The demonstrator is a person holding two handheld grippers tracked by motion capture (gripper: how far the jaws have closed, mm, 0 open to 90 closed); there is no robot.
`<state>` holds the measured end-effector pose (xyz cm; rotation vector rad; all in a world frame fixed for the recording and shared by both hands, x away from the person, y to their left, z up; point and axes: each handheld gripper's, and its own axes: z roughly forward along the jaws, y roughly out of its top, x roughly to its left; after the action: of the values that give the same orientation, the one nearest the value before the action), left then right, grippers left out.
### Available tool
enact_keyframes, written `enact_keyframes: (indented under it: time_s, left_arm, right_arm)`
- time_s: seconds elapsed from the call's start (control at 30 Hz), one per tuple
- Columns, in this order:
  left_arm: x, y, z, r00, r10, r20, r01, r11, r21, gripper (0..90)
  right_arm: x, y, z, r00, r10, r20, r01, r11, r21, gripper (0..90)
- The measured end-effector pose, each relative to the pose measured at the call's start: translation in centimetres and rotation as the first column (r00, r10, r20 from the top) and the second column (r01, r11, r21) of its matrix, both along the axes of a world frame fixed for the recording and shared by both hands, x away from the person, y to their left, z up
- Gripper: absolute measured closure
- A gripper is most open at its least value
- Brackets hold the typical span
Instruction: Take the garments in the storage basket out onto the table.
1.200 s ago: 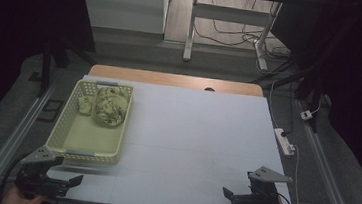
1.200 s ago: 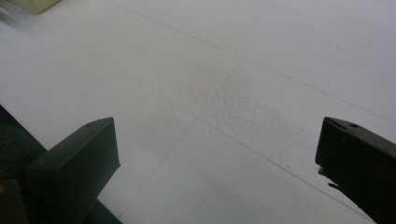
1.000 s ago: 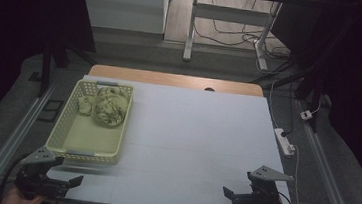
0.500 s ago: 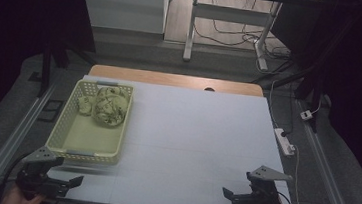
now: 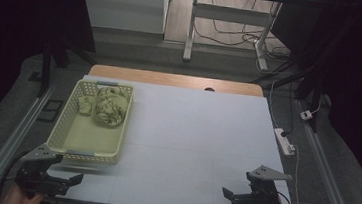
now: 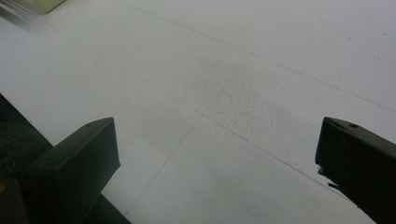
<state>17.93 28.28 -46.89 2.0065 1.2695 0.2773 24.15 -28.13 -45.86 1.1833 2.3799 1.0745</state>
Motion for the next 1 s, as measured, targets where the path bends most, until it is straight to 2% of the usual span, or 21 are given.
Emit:
enact_keyframes:
  time_s: [0.3,0.47,0.67,0.87,1.0]
  left_arm:
    - [0.6,-0.4,0.4,0.9998,-0.013,0.014,0.013,0.9999,0.006,0.1]
    - [1.2,-0.4,0.5,0.9998,-0.017,0.013,0.018,0.9998,-0.006,0.0]
    - [2.2,-0.5,0.5,0.9991,-0.041,0.013,0.041,0.9990,-0.019,0.0]
    - [3.1,-0.6,0.7,0.9961,-0.080,0.037,0.081,0.9964,-0.025,0.1]
    - [4.0,-0.7,0.7,0.9954,-0.089,0.037,0.090,0.9956,-0.026,0.1]
  right_arm:
    - [0.0,0.0,0.0,1.0000,0.000,-0.001,0.000,1.000,-0.003,0.0]
    - [0.0,0.0,0.0,1.0000,-0.001,-0.005,0.001,1.000,-0.007,0.0]
    - [0.1,0.0,0.0,1.0000,-0.002,-0.009,0.002,1.000,-0.007,0.0]
    - [0.1,0.0,-0.1,0.9999,-0.001,-0.011,0.001,1.000,-0.003,0.0]
    - [0.1,0.0,-0.1,0.9999,0.000,-0.013,0.000,1.000,-0.005,0.0]
